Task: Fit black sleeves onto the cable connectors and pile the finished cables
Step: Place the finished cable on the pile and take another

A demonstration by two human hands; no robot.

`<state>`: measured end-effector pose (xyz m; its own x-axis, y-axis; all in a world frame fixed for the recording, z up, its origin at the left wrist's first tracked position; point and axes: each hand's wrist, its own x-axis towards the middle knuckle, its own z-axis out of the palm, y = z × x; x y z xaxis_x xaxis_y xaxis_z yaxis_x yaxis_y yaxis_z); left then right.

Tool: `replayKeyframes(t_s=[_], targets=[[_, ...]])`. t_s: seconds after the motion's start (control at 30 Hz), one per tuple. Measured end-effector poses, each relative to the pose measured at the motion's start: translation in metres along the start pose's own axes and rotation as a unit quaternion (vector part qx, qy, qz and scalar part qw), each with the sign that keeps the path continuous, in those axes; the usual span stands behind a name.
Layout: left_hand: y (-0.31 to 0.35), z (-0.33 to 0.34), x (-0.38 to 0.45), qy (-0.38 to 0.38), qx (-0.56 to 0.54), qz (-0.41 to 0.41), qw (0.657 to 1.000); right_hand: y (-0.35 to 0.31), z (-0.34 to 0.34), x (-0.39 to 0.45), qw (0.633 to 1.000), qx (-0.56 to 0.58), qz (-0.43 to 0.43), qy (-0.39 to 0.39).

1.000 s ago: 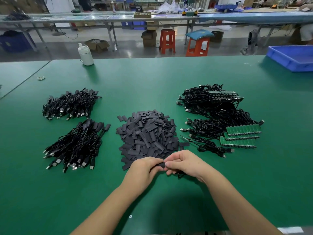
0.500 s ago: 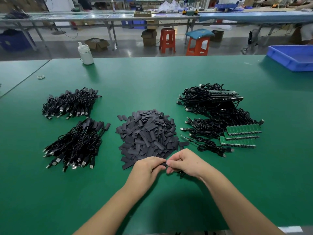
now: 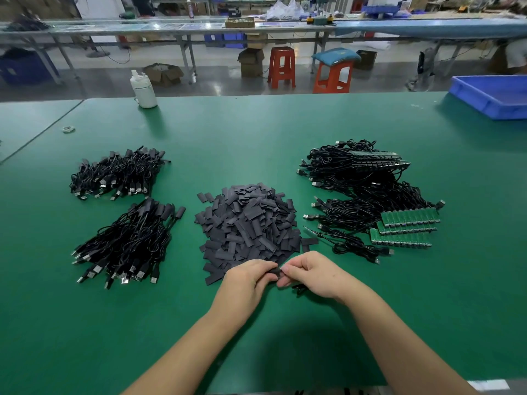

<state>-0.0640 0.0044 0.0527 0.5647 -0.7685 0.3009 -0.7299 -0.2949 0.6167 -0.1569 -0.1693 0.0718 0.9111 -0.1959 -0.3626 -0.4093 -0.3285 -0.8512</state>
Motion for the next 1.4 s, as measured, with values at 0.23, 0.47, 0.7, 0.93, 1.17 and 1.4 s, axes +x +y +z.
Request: replayKeyframes(t_s=[0.23, 0.47, 0.7, 0.93, 1.17, 1.4], targets=[[-0.001, 0.002, 0.0, 0.003, -0.005, -0.02, 1.0, -0.008, 0.001, -0.006, 0.993, -0.113, -0.005, 0.014], [0.0, 0.004, 0.003, -0.029, 0.022, -0.008, 0.999, -0.009, 0.003, -0.004, 0.99, -0.14, -0.019, 0.023], [-0.002, 0.005, 0.003, -0.16, 0.21, 0.007, 0.965, -0.01, 0.01, -0.004, 0.983, -0.177, -0.004, 0.043], [-0.006, 0.008, 0.005, -0.096, 0.146, 0.011, 0.985, -0.017, 0.01, -0.006, 0.98, -0.192, -0.023, 0.057], [-0.002, 0.01, 0.006, -0.132, 0.221, 0.002, 0.966, -0.017, 0.013, -0.004, 0.969, -0.237, -0.021, 0.066], [0.007, 0.004, 0.008, -0.162, 0.279, 0.001, 0.947, -0.015, 0.014, -0.004, 0.952, -0.295, -0.02, 0.072]])
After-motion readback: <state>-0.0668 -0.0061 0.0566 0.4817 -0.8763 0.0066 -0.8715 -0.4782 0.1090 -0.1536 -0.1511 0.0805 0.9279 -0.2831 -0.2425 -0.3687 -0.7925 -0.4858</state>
